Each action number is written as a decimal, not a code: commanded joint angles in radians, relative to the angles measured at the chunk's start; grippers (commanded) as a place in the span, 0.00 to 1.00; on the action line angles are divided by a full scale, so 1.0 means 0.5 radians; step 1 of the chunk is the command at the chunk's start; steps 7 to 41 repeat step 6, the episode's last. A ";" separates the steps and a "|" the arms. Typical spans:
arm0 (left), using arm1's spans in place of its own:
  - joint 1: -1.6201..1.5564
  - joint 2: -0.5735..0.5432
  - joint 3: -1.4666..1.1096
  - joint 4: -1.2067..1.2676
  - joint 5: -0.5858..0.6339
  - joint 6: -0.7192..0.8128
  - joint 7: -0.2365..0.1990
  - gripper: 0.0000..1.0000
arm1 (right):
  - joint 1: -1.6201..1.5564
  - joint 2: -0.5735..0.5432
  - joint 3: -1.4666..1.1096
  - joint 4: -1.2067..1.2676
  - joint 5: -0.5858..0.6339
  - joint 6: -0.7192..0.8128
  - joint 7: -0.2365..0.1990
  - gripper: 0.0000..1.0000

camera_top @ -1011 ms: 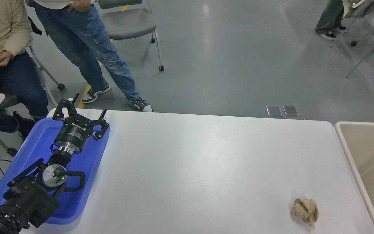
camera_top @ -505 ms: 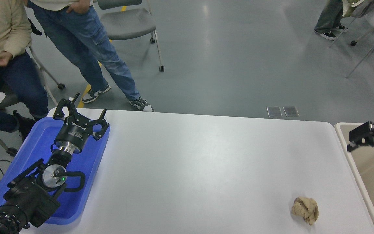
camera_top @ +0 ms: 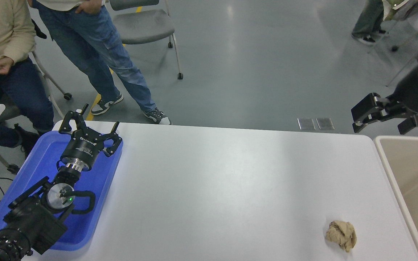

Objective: Pick up foil plate and place in dustbin

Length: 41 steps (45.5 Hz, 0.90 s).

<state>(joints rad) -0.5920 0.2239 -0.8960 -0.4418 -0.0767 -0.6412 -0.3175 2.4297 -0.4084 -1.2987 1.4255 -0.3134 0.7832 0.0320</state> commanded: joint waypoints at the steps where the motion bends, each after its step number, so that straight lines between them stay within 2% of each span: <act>1: 0.000 0.000 0.000 0.000 -0.003 0.000 0.000 1.00 | 0.108 0.087 0.054 0.030 0.001 0.004 0.000 1.00; 41: -0.003 0.000 -0.003 0.000 -0.003 0.000 0.000 1.00 | 0.108 0.090 0.039 0.021 0.001 0.004 0.004 1.00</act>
